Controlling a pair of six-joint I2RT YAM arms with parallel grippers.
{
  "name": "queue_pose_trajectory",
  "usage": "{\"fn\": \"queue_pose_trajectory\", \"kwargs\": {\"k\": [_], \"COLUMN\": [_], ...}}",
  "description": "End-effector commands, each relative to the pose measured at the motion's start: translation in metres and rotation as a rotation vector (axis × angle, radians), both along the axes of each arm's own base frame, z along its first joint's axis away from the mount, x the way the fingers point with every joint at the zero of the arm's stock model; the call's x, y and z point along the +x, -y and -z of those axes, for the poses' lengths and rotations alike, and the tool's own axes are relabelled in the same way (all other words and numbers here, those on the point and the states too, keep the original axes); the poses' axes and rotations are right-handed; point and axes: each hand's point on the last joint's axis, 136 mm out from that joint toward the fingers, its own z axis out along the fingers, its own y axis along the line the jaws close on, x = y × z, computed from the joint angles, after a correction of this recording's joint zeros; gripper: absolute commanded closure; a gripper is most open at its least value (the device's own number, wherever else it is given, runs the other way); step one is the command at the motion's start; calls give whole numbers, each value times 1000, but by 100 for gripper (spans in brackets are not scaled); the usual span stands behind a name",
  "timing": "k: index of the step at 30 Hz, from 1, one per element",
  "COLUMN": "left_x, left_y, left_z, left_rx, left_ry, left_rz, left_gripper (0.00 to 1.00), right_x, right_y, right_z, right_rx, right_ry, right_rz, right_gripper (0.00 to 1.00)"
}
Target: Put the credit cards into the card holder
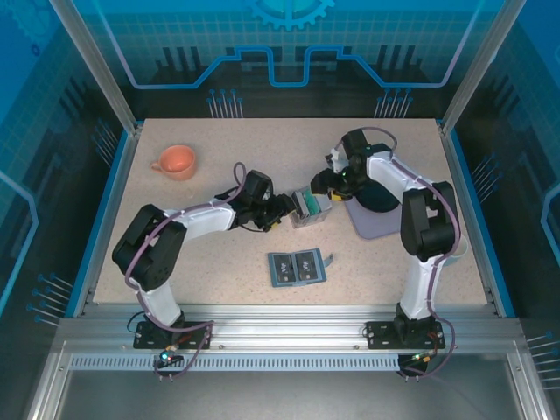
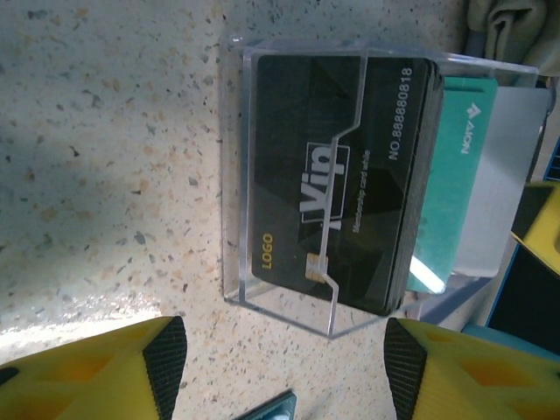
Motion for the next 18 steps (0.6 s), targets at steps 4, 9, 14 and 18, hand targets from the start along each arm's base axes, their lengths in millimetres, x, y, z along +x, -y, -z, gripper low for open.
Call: {"fn": "queue_pose_trajectory", "kwargs": {"k": [4, 9, 14, 18], "left_x": [18, 31, 39, 43], "left_y": [7, 6, 11, 13], "left_z": [-5, -3, 2, 9], "left_rx": [-14, -24, -41, -45], "left_ry": [-1, -10, -22, -36], "left_rz": [29, 12, 20, 15], "left_gripper": [34, 33, 33, 33], "right_x": [4, -2, -5, -4], "right_y": [31, 3, -14, -18], "right_z": [-33, -39, -27, -13], "right_rx": [-332, -311, -369, -438], "right_ry": [180, 222, 230, 234], "right_rz": [2, -81, -144, -172], "right_gripper": [38, 54, 57, 61]}}
